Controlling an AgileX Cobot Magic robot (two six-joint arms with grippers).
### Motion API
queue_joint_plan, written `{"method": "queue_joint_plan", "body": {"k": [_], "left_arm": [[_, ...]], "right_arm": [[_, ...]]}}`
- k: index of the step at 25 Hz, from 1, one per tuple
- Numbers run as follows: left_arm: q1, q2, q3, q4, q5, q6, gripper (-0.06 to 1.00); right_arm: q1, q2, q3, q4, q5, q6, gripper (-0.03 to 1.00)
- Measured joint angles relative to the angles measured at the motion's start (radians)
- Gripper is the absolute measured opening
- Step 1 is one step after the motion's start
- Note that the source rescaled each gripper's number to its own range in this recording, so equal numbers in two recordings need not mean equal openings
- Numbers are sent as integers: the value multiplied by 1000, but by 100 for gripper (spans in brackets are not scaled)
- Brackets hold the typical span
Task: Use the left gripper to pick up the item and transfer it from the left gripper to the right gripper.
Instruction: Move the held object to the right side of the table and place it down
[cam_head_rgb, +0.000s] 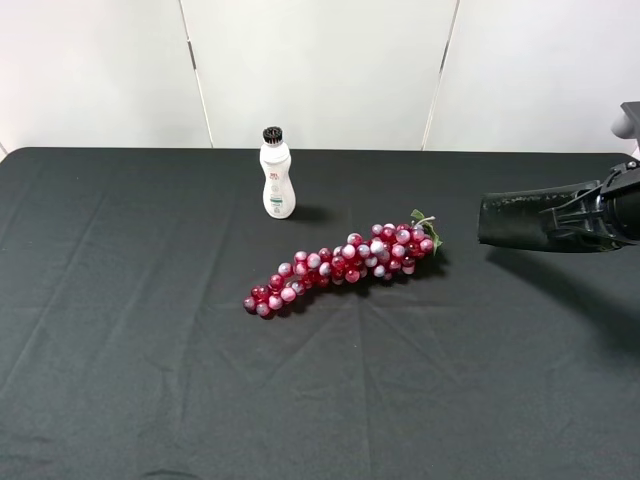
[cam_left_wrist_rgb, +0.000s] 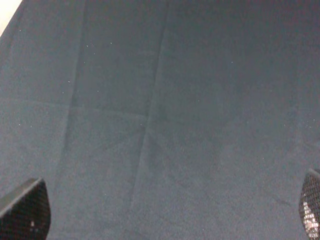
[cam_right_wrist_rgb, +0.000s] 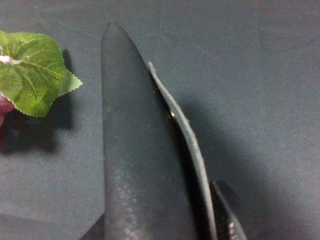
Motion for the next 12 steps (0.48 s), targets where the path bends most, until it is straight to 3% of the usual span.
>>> {"method": "queue_joint_plan", "body": {"k": [2,3,6,7,9,12], "left_arm": [[0,0,0,0,0,0,100],[0,0,0,0,0,0,100],[0,0,0,0,0,0,100],[0,0,0,0,0,0,100],[0,0,0,0,0,0,100],[0,0,0,0,0,0,100]], "right_arm": [[0,0,0,0,0,25,1],[0,0,0,0,0,38,6],[0,0,0,6,-3,109,71],[0,0,0,8,-3,129,83],[0,0,0,12,-3,154,94],[0,0,0,12,-3,162,98]]}}
